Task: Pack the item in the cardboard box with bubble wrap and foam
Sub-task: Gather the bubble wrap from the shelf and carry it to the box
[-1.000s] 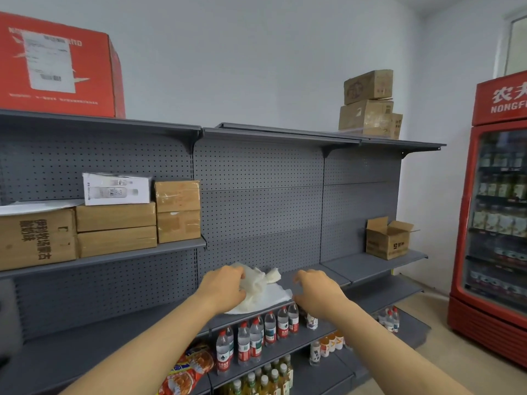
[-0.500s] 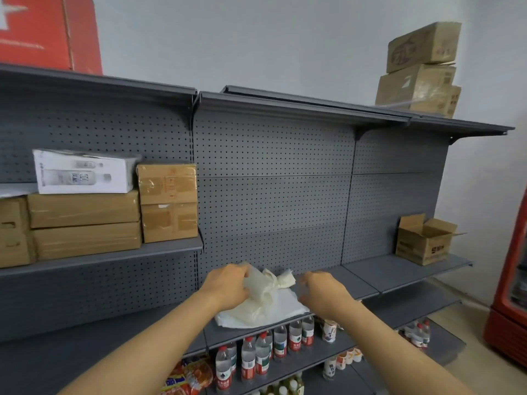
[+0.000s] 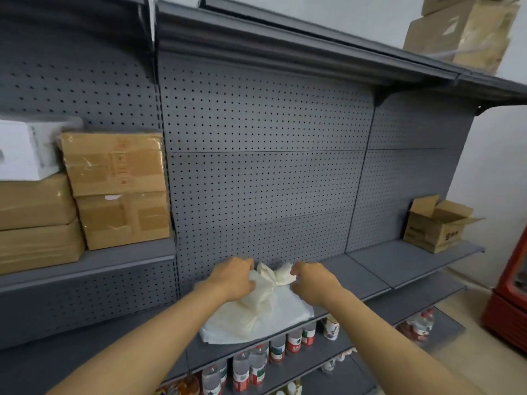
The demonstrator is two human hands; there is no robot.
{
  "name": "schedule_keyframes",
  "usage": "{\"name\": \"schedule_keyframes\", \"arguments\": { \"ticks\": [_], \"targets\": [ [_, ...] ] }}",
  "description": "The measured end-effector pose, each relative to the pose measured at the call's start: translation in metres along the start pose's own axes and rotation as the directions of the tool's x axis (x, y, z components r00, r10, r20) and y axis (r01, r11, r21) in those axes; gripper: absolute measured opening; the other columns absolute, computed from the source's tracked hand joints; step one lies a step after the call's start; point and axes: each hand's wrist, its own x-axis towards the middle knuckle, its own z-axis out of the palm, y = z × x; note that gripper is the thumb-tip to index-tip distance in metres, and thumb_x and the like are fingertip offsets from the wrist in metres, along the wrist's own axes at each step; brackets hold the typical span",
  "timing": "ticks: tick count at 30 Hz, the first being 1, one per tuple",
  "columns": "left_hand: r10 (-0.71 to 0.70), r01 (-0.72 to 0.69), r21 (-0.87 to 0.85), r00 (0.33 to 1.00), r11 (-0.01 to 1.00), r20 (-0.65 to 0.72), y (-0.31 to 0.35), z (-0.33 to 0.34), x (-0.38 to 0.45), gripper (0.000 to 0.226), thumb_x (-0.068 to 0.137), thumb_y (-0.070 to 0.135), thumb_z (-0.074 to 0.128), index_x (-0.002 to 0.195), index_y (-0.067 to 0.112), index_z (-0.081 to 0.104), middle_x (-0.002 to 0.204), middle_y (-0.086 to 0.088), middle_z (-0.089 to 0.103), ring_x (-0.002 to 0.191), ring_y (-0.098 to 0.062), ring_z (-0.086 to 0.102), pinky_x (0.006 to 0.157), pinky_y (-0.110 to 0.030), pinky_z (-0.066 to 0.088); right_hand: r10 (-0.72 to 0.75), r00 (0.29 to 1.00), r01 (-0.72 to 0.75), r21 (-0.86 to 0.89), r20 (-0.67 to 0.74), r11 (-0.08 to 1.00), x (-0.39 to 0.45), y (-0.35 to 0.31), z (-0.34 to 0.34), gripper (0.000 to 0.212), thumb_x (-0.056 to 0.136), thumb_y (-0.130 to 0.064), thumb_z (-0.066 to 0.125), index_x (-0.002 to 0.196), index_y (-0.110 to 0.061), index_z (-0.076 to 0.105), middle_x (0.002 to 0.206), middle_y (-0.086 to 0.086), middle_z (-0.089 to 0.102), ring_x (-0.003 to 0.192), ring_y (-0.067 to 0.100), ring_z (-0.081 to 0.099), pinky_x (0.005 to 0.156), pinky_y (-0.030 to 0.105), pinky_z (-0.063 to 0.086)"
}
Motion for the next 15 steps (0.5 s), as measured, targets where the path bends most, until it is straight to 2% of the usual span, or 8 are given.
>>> {"name": "schedule_keyframes", "arguments": {
  "ticks": [7, 11, 15],
  "targets": [
    [-0.082, 0.083, -0.015, 0.995, 0.996, 0.060, -0.014, 0.038, 0.078, 0.046, 0.091, 0.032, 0.055, 0.135, 0.020, 0.046, 0.130, -0.004, 0.057, 0.113, -0.023, 0.056, 0.088, -0.031, 0.044, -0.022, 0.996, 0.022, 0.001, 0.081, 1.000, 0.089, 0.032, 0.022, 0.039, 0.091, -0.024, 0.055, 0.129, -0.016, 0.051, 0.126, 0.009, 0.060, 0.114, 0.028, 0.056, 0.092, 0.042, 0.051],
    [-0.152, 0.155, -0.026, 0.985, 0.988, 0.084, -0.018, 0.062, 0.118, 0.046, 0.092, 0.034, 0.054, 0.135, 0.021, 0.046, 0.133, -0.003, 0.055, 0.115, -0.023, 0.055, 0.088, -0.030, 0.042, -0.043, 0.992, 0.044, -0.006, 0.123, 0.999, 0.134, 0.057, 0.035, 0.042, 0.092, -0.027, 0.056, 0.132, -0.016, 0.049, 0.132, 0.009, 0.055, 0.121, 0.029, 0.052, 0.098, 0.041, 0.047],
    [-0.206, 0.211, -0.034, 0.973, 0.977, 0.107, -0.024, 0.077, 0.149, 0.045, 0.093, 0.035, 0.053, 0.136, 0.021, 0.046, 0.134, -0.005, 0.052, 0.115, -0.025, 0.055, 0.088, -0.030, 0.043, -0.044, 0.984, 0.046, -0.008, 0.173, 0.999, 0.171, 0.072, 0.047, 0.041, 0.092, -0.024, 0.056, 0.131, -0.016, 0.050, 0.131, 0.009, 0.057, 0.120, 0.029, 0.053, 0.096, 0.040, 0.048]
  ]
}}
